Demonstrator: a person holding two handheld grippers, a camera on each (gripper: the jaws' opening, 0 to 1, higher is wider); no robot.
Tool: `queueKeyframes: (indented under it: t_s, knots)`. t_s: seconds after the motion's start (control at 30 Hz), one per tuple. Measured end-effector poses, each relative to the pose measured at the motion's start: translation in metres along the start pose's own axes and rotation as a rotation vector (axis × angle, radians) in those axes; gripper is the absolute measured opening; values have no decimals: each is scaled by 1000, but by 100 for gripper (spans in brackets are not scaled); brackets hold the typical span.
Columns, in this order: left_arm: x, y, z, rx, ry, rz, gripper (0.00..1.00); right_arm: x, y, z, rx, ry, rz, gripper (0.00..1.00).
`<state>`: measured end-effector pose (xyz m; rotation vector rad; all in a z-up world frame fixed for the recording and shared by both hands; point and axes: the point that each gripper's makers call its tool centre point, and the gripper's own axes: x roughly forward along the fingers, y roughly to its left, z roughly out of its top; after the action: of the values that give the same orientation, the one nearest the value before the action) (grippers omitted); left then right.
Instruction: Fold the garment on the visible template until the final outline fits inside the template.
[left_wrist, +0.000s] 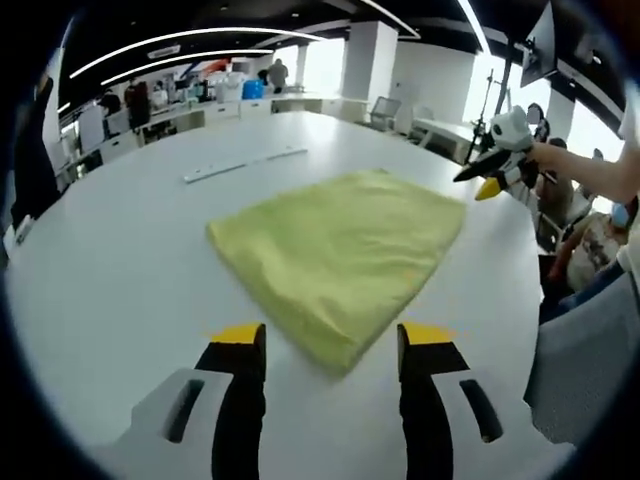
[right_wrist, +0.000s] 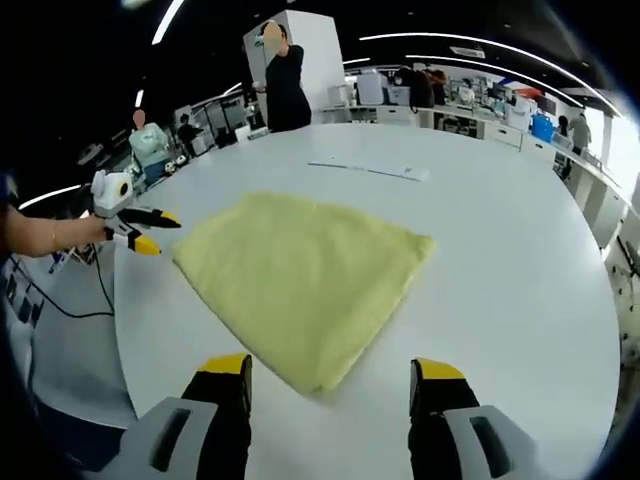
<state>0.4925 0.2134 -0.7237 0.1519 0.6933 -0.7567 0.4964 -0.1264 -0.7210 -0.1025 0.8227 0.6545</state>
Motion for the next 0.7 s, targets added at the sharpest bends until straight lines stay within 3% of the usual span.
queueKeyframes:
  t_s: [0.2, 0.33, 0.5, 0.7]
  knots:
    - [-1, -1, -9, -22, 12, 4, 32, 0, -1, -10, -19, 9, -4, 48]
    - [0, -1, -15, -68, 11, 8, 22, 2, -2, -17, -22, 2, -5, 36]
    - [3, 0, -23, -90, 36, -2, 13, 6, -5, -25, -31, 1, -13, 28]
    - [5, -1, -19, -94, 26, -15, 10, 10, 0, -25, -11, -38, 18, 17]
